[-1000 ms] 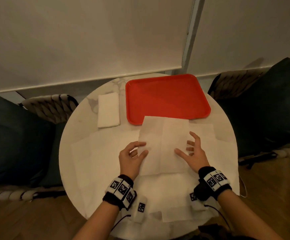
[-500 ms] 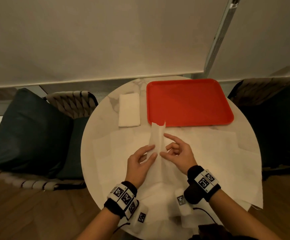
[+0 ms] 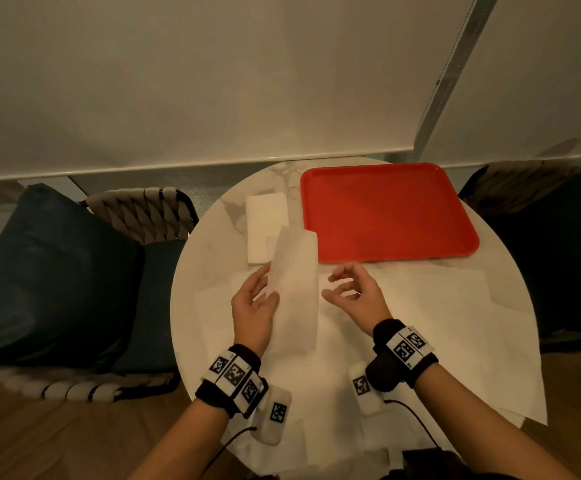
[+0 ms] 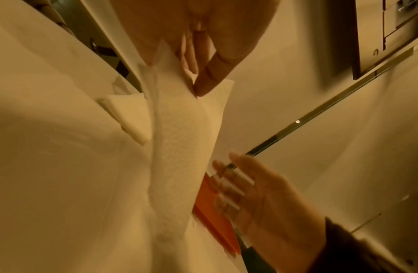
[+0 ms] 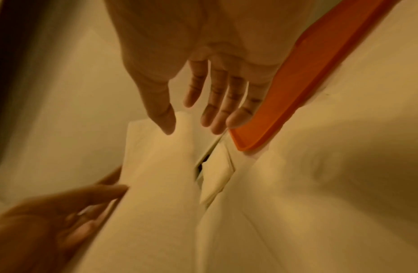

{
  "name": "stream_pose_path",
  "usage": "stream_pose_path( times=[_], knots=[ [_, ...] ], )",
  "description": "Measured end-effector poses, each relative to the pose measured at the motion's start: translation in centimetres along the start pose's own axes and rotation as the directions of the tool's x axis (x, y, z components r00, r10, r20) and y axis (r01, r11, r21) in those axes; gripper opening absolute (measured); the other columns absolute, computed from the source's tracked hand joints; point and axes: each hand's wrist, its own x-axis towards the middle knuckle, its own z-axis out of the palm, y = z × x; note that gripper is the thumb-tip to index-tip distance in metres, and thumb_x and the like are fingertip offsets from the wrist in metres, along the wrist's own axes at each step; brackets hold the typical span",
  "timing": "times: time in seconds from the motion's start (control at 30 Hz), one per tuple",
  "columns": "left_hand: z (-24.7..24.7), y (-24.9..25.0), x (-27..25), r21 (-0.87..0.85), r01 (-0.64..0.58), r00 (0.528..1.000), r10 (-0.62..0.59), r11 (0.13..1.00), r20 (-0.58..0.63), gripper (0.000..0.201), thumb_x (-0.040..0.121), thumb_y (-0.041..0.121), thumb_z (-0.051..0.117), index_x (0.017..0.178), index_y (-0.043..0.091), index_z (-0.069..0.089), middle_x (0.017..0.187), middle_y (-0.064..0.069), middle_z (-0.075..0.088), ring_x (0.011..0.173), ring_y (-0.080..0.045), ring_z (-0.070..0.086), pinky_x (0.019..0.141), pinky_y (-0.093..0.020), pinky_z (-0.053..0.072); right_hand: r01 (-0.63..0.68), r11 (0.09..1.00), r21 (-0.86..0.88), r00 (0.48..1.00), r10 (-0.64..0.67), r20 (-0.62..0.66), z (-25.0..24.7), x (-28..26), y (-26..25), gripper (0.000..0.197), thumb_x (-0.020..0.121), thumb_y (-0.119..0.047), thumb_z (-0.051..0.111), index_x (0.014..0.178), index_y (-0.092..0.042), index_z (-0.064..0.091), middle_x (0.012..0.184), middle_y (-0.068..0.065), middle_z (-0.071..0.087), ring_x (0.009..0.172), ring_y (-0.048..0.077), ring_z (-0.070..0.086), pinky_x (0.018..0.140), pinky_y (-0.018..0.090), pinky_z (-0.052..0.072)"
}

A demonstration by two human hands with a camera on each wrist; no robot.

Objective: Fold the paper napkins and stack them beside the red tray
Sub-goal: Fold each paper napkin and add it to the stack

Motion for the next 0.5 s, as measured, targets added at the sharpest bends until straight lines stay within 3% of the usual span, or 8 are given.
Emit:
stream_pose_path(
  times=[0.1,0.2,0.3,0.37,0.43,0.5],
  knots=[
    [-0.6,0.8,1.5,-0.026,-0.035,0.999,0.035,0.999,0.013,0.065,0.082,-0.012,0.053,0.125,0.036,0.055,0.107,-0.009,0.07,0.1,-0.03,0.067,0.084,-0.043,0.055,-0.057,0.998,0.015,0.995,0.055,0.087,0.7,1.1,0.0,0.024,0.081,-0.014,0.075,0.092,-0.016,0.054,0.116,0.0,0.062,0.091,0.021,0.067,0.076,0.026,0.052],
    [-1.1,1.2,3.6,0.003,-0.075,0.996,0.075,0.997,0.046,0.057,0.081,-0.015,0.05,0.115,0.029,0.058,0.107,-0.008,0.068,0.1,-0.027,0.065,0.08,-0.044,0.054,-0.061,0.993,0.105,0.989,0.046,0.14,2.7,2.9,-0.7,0.019,0.083,-0.003,0.07,0.096,-0.011,0.057,0.116,0.002,0.062,0.08,0.022,0.068,0.076,0.029,0.057],
    [-2.0,0.5,7.0,0.166,-0.095,0.993,0.081,0.982,0.088,0.045,0.08,-0.015,0.05,0.102,0.02,0.068,0.105,0.012,0.068,0.105,-0.004,0.061,0.092,-0.032,0.048,-0.02,0.999,0.048,0.996,0.015,0.091,4.6,6.1,-1.6,0.026,0.081,0.009,0.066,0.099,-0.01,0.066,0.098,-0.005,0.067,0.062,0.01,0.062,0.068,0.022,0.055],
    [-2.4,0.0,9.3,0.283,-0.095,0.991,0.064,0.954,0.116,0.035,0.083,-0.007,0.058,0.103,0.019,0.07,0.11,0.011,0.067,0.11,-0.009,0.06,0.097,-0.02,0.044,-0.032,0.999,-0.043,0.997,0.035,0.07,5.4,8.6,-1.8,0.032,0.08,0.008,0.066,0.102,-0.014,0.07,0.073,-0.014,0.068,0.057,0.008,0.06,0.066,0.024,0.054],
    [-2.8,-0.4,12.1,0.428,-0.155,0.983,0.098,0.89,0.153,0.03,0.083,0.001,0.066,0.109,0.016,0.068,0.113,0.006,0.064,0.106,-0.013,0.059,0.083,-0.006,0.041,-0.065,0.99,-0.127,0.997,0.07,0.036,6.3,11.2,-1.9,0.035,0.078,0.003,0.07,0.105,-0.02,0.071,0.057,-0.012,0.064,0.055,0.009,0.059,0.069,0.031,0.057],
    [-2.8,-0.5,14.8,0.563,-0.204,0.974,0.11,0.801,0.197,0.036,0.081,0.006,0.071,0.115,0.014,0.065,0.113,0.002,0.06,0.087,-0.014,0.055,0.071,-0.01,0.04,-0.077,0.97,-0.231,0.997,0.082,0.009,7.1,13.6,-2.2,0.038,0.076,-0.003,0.072,0.107,-0.024,0.071,0.061,-0.006,0.063,0.058,0.011,0.06,0.068,0.031,0.055]
  ],
)
